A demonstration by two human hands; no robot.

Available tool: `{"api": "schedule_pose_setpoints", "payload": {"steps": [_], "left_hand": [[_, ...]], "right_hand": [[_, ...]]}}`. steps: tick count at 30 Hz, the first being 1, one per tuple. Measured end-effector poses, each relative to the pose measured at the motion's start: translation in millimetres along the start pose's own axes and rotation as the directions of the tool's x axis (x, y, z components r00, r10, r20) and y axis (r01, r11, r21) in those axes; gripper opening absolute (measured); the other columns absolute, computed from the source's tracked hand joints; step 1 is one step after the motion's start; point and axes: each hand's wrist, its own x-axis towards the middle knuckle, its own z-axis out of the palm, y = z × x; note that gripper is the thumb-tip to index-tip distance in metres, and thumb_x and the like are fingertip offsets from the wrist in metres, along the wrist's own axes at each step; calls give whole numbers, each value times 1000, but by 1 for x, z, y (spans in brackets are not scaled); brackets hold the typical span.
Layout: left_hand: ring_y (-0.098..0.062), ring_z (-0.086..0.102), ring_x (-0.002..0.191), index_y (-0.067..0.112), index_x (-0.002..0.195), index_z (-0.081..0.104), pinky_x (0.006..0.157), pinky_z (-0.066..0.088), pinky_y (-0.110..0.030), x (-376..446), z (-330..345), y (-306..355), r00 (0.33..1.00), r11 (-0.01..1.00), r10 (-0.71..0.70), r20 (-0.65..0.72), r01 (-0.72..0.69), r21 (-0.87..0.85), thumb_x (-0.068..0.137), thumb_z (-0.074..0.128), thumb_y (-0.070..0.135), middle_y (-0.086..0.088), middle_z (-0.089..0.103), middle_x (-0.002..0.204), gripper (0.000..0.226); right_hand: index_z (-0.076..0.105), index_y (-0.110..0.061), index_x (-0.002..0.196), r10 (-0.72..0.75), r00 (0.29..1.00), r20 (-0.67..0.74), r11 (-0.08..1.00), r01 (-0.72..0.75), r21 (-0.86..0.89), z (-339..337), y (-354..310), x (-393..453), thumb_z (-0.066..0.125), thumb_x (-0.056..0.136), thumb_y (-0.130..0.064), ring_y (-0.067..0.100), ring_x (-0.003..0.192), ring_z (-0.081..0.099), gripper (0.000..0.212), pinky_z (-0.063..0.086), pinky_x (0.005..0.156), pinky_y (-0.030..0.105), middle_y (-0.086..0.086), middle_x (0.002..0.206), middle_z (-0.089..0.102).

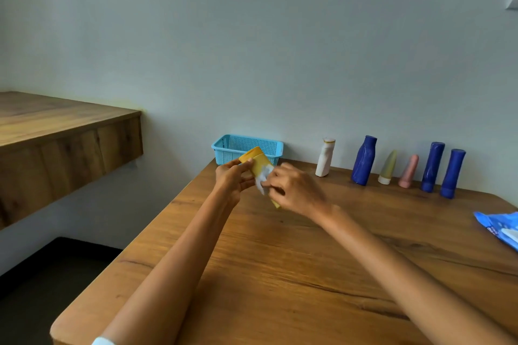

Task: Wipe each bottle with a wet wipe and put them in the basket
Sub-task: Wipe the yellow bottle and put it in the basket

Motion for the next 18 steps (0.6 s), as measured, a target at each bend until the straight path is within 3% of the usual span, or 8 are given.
{"api": "schedule_pose_setpoints", "payload": {"steps": [4,6,9,11,14,16,18], "left_hand": [[-27,64,74,0,117,52,55,59,-31,0,1,-2,998,999,32,-52,-32,3,86,66,4,-11,61,90,35],[-26,65,74,-1,118,51,55,59,-31,1,0,-3,996,999,44,-75,-44,6,86,65,4,-11,61,89,35],[-25,66,74,-2,122,50,55,59,-31,2,-2,-4,996,999,48,-78,-49,-1,87,65,4,-12,62,90,38],[-24,67,70,-3,120,51,54,59,-30,1,0,-5,997,999,49,-60,-50,-7,87,64,3,-12,63,88,36],[-22,68,64,-4,118,53,55,59,-30,-2,3,-7,999,999,43,1,-43,16,87,63,3,-12,65,85,33],[-23,69,65,-5,118,53,56,58,-30,-3,5,-8,999,998,33,42,-35,47,86,64,3,-12,66,84,34],[-22,69,61,-4,115,54,55,58,-30,-2,5,-8,999,999,33,35,-33,15,86,64,2,-12,66,84,31]], "right_hand": [[74,-12,71,-33,998,54,999,31,29,-11,4,-25,69,71,-8,17,66,60,6,51,52,31,1,73,68],[71,-11,66,16,1000,-1,999,-16,32,-12,11,-31,67,70,-6,17,65,59,7,52,51,35,0,69,66],[72,-11,79,246,956,-161,959,-216,181,-7,17,-23,66,78,-8,16,77,62,7,55,63,36,2,82,67],[73,-11,97,389,905,-170,893,-325,311,-4,19,-12,65,82,-10,16,93,62,17,53,79,32,4,100,67],[67,-11,114,293,954,-69,935,-271,230,2,19,-2,59,89,-14,19,112,55,26,46,93,32,5,121,62],[62,-12,121,200,980,-12,971,-196,138,5,17,-1,55,93,-15,21,117,50,29,43,94,32,5,129,58],[61,-11,122,198,980,-14,974,-195,119,5,16,-3,54,93,-12,22,115,51,30,44,92,33,6,128,59]]}}
